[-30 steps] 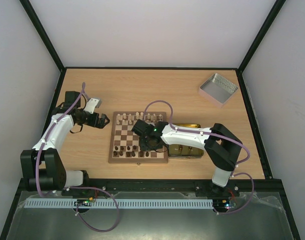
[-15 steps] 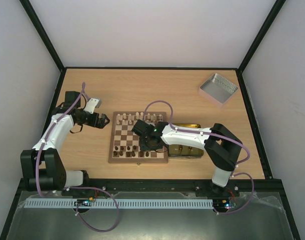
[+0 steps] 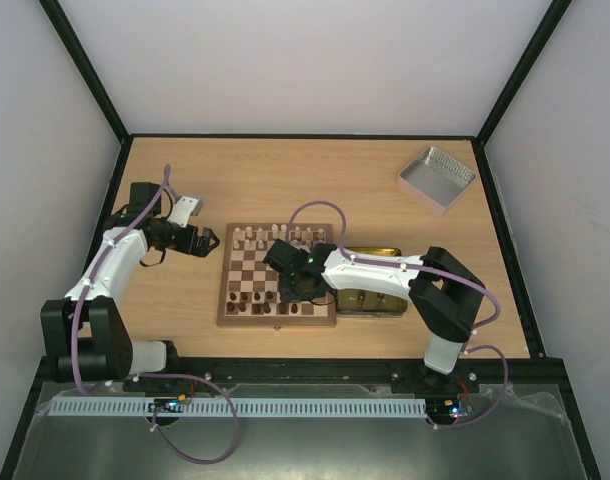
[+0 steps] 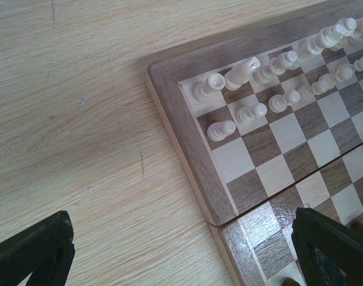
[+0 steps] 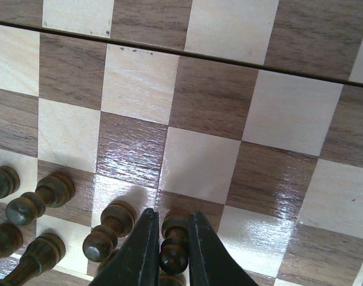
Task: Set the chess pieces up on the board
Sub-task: Place the chess piece on the chessboard.
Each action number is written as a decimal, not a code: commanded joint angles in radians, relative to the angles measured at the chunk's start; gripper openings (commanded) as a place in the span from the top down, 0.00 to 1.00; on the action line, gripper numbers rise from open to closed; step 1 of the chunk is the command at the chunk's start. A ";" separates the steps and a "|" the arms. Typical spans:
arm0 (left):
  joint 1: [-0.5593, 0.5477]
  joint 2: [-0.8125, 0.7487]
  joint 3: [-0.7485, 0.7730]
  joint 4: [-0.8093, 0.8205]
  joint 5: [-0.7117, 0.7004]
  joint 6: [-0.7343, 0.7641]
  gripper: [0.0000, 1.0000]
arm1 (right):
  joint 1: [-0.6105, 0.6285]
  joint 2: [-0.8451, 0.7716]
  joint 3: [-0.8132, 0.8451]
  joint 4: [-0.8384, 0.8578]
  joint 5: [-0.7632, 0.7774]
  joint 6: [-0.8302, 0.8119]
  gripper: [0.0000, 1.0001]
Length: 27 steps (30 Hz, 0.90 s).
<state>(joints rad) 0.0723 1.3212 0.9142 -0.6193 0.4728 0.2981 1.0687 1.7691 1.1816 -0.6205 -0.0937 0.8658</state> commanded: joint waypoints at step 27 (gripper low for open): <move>-0.002 -0.027 -0.011 -0.006 0.016 0.001 0.01 | 0.010 -0.034 -0.023 -0.030 0.028 0.021 0.88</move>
<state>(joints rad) 0.0723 1.3140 0.9138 -0.6197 0.4725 0.2981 1.0691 1.7576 1.1694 -0.6254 -0.0898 0.8761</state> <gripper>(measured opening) 0.991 0.103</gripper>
